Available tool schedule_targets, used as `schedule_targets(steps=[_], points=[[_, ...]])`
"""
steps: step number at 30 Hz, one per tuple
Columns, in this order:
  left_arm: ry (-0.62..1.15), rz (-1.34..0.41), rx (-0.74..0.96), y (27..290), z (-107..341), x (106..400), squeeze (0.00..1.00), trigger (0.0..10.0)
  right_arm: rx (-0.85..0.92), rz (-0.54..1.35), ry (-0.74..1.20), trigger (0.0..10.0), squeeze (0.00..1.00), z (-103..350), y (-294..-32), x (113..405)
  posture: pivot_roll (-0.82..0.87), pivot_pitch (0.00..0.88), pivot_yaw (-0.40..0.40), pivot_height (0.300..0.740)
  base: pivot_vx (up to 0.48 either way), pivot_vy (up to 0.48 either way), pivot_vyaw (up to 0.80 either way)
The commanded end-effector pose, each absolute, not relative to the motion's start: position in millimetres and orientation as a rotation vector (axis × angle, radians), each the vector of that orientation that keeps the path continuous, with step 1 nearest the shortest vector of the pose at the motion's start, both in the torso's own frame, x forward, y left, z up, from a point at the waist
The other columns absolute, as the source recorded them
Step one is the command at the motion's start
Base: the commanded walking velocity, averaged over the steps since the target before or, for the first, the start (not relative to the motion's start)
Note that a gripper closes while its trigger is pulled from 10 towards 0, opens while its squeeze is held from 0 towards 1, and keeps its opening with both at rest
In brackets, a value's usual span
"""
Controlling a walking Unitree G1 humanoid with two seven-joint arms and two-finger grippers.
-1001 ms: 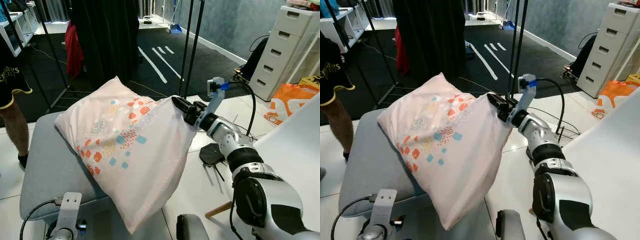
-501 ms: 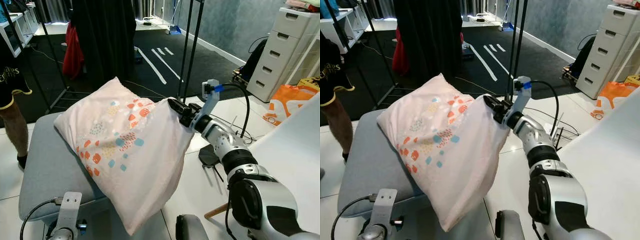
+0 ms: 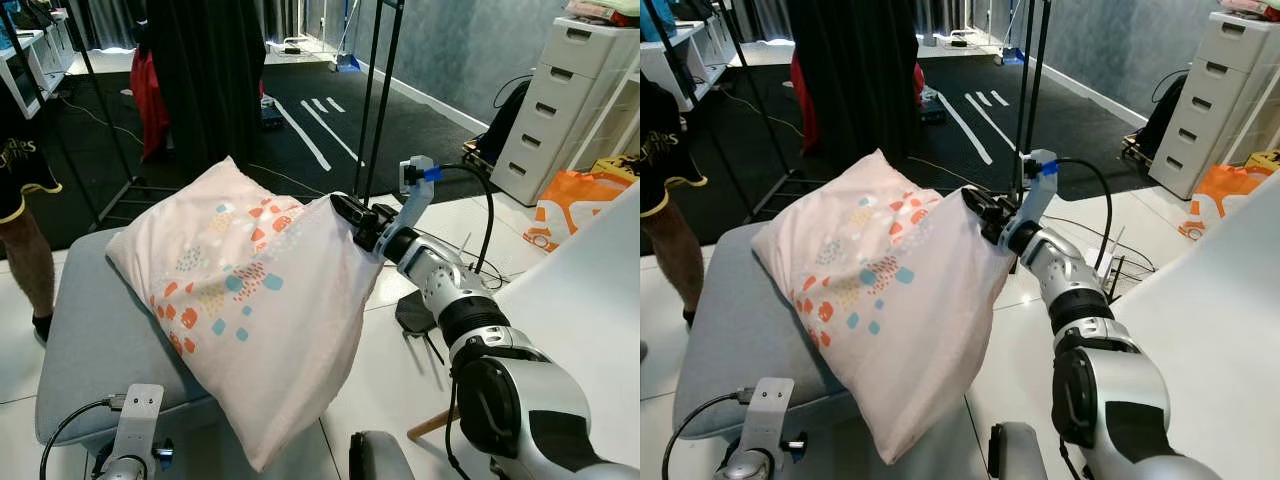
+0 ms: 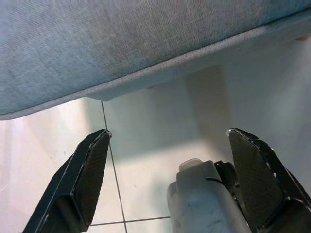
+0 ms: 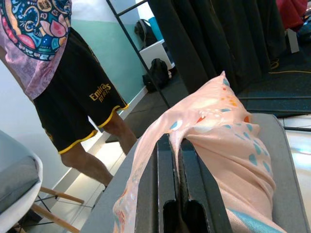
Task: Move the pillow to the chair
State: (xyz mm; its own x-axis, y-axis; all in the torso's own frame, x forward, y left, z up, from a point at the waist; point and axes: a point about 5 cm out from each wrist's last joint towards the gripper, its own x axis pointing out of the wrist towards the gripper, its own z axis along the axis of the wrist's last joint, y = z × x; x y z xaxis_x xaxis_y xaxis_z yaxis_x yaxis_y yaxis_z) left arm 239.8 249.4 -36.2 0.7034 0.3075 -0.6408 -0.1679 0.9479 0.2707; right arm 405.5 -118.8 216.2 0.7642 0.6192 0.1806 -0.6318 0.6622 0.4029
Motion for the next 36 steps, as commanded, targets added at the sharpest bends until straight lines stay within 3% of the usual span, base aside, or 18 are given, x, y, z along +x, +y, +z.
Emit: schedule_targets(steps=[1, 9, 10, 11, 12, 22, 32, 36], points=[[0.768, 0.261, 0.191, 248.5, -40.1, 235.1, 0.0, 10.0, 0.457, 0.705, -0.078, 0.0, 0.0, 224.5, -119.0, 406.4, -0.08, 0.0, -0.045, 0.581, 0.0, 0.0, 0.0], [0.766, 0.256, 0.194, 247.8, -39.7, 236.0, 0.0, 10.0, 0.46, 0.675, -0.073, 0.0, 0.0, 223.6, -124.2, 407.4, -0.1, 0.013, -0.051, 0.615, 0.0, 0.0, 0.0], [0.766, 0.255, 0.194, 247.7, -39.8, 235.9, 0.0, 10.0, 0.459, 0.675, -0.075, 8.9, 0.0, 224.0, -124.7, 407.4, -0.11, 0.018, -0.048, 0.62, 0.0, 0.0, 0.0], [0.766, 0.255, 0.194, 247.6, -39.9, 235.8, 0.0, 10.0, 0.458, 0.674, -0.076, 8.9, 0.0, 224.2, -124.9, 407.4, -0.11, 0.018, -0.048, 0.625, 0.0, 0.0, 0.0], [0.766, 0.255, 0.194, 247.6, -40.0, 235.6, 0.0, 10.0, 0.458, 0.671, -0.078, 10.0, 0.0, 224.5, -125.5, 407.5, -0.11, 0.02, -0.048, 0.63, 0.0, 0.0, 0.0], [0.779, 0.262, 0.188, 247.6, -41.2, 234.2, 0.0, 10.0, 0.463, 0.667, -0.088, 10.0, 0.0, 227.0, -126.2, 407.9, -0.11, 0.028, -0.045, 0.674, 0.0, 0.0, 0.0], [0.785, 0.264, 0.175, 247.1, -41.7, 234.1, 0.0, 10.0, 0.462, 0.674, -0.096, 10.0, 0.0, 229.4, -126.3, 408.1, -0.11, 0.028, -0.048, 0.699, -0.48, 0.0, 0.0], [0.771, 0.261, 0.177, 247.2, -40.5, 235.4, 0.0, 10.0, 0.462, 0.678, -0.1, 10.0, 0.0, 230.6, -125.2, 408.1, -0.11, 0.026, -0.049, 0.713, 0.0, 0.0, 0.0]])
